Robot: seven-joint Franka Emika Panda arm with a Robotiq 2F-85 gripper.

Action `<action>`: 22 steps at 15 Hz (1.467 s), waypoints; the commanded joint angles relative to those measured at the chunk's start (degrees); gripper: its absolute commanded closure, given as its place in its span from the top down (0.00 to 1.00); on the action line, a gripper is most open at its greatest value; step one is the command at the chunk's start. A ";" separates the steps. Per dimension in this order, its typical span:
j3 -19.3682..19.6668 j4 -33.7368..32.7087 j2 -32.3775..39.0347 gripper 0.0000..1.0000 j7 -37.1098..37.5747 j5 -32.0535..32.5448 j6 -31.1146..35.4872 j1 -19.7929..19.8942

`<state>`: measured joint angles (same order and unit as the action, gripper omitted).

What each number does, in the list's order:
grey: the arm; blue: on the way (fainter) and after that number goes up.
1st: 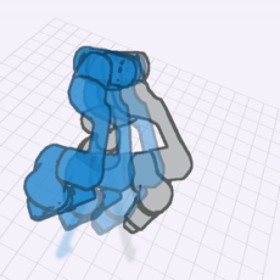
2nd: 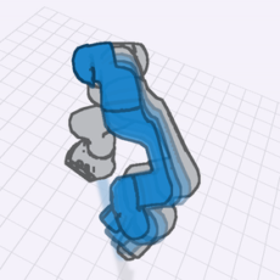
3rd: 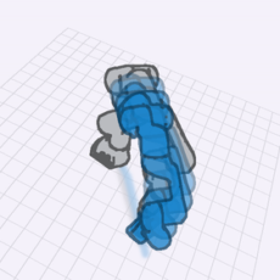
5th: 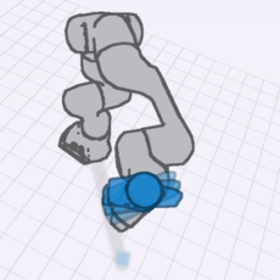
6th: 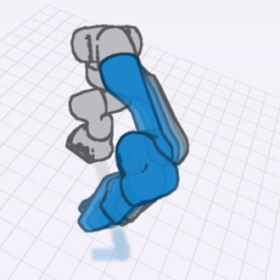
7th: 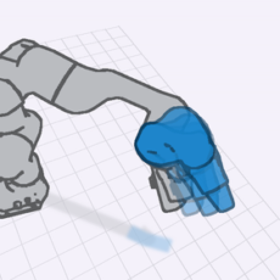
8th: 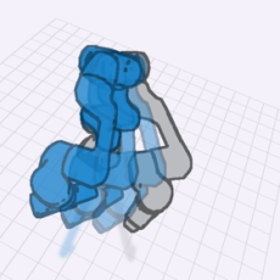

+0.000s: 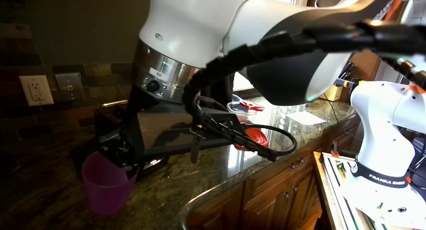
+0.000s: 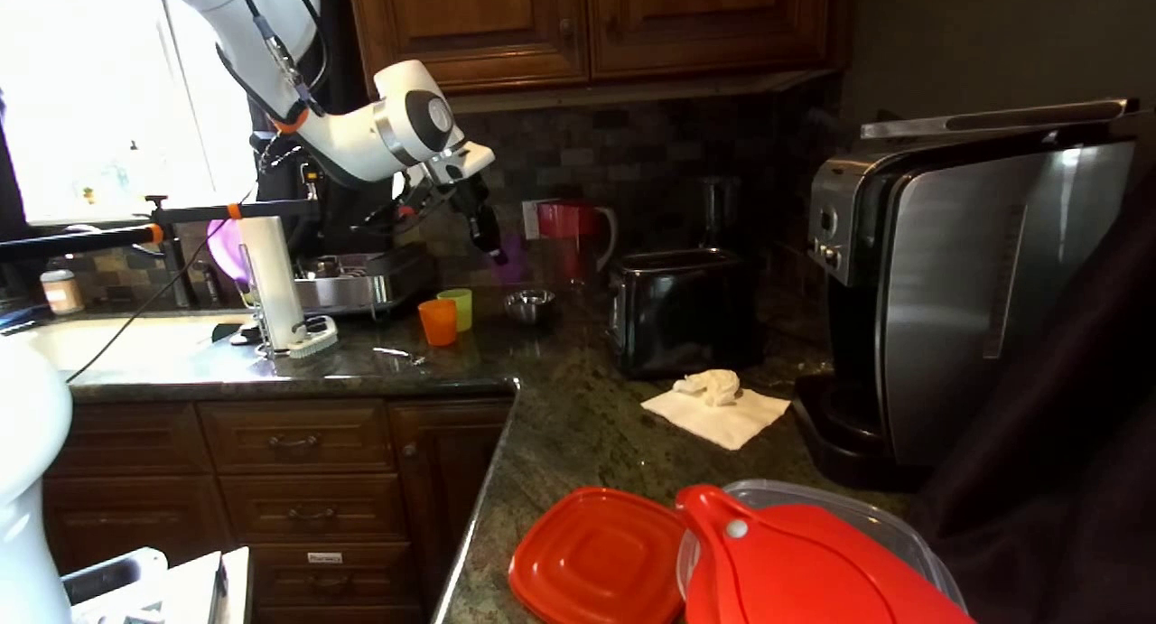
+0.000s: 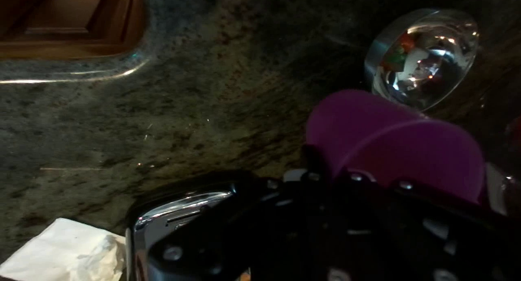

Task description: Move the cup to the right

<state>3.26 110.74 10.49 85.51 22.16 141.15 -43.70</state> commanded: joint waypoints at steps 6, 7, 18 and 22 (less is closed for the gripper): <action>-7.87 6.10 -8.39 0.01 14.14 2.04 0.20 9.44; -8.98 7.90 -10.39 0.01 16.54 1.69 0.89 10.72; -21.05 21.04 -22.06 0.01 33.43 1.13 0.24 22.50; -15.24 24.34 -28.40 0.01 27.38 -12.08 -4.90 20.33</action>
<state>-16.37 131.78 -12.05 119.21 21.44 141.16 -21.02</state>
